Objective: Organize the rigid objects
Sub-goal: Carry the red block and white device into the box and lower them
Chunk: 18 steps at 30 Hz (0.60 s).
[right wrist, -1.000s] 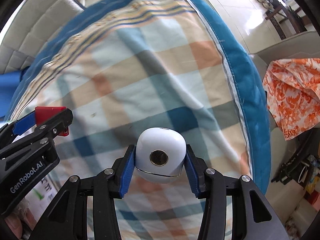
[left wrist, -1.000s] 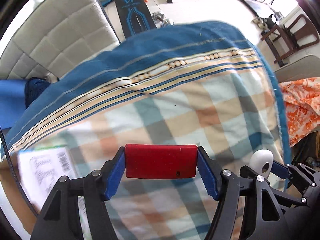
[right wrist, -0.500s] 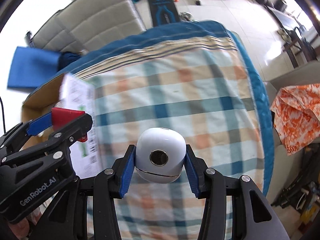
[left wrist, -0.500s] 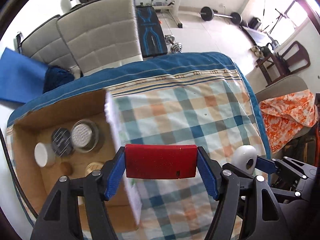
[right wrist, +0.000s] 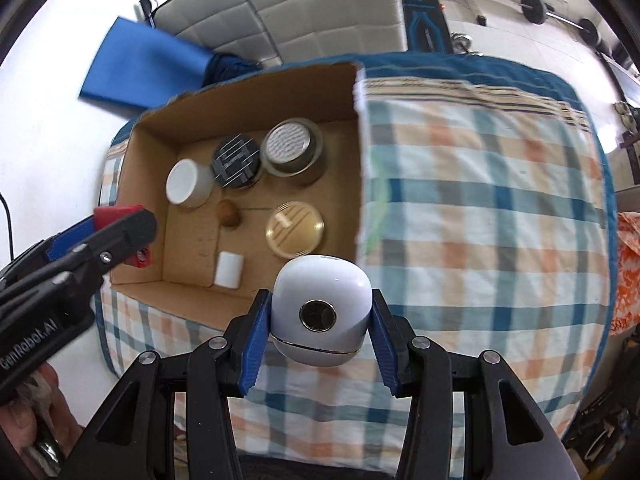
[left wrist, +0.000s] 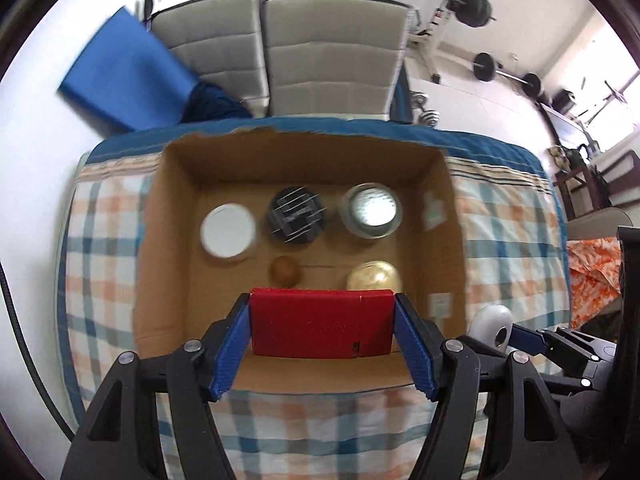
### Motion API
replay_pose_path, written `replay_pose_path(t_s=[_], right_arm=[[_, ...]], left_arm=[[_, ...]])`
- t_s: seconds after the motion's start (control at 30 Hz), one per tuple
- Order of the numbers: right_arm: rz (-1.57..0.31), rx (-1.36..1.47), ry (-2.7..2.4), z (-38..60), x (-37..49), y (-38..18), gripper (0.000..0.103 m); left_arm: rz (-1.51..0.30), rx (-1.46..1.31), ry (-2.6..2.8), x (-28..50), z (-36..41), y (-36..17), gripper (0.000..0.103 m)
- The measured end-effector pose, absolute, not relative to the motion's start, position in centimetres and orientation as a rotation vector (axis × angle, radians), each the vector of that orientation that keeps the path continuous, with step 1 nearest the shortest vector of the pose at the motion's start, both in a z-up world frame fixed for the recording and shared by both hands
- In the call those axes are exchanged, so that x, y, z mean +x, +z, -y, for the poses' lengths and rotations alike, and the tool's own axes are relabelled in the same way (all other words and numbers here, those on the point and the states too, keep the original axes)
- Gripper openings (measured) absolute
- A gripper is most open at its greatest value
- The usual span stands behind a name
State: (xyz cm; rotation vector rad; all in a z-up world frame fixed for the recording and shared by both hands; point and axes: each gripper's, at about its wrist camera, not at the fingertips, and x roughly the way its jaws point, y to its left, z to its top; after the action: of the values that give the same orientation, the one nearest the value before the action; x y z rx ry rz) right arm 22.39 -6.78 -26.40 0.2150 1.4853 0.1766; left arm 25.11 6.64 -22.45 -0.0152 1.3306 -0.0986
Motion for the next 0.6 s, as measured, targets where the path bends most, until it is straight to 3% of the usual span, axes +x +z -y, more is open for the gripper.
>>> replay_pose_path(t_s=[0.2, 0.6], right_arm=[[-1.566, 0.200, 0.153, 2.3, 23.4, -30.7, 0.049], [-1.728, 0.159, 0.114, -0.9, 25.0, -38.1, 0.050]], left_arm=[[-1.431, -0.047, -0.050, 25.3, -12.2, -26.8, 0.066], [-1.646, -0.025, -0.081, 26.8, -14.3, -36.6, 0.066]])
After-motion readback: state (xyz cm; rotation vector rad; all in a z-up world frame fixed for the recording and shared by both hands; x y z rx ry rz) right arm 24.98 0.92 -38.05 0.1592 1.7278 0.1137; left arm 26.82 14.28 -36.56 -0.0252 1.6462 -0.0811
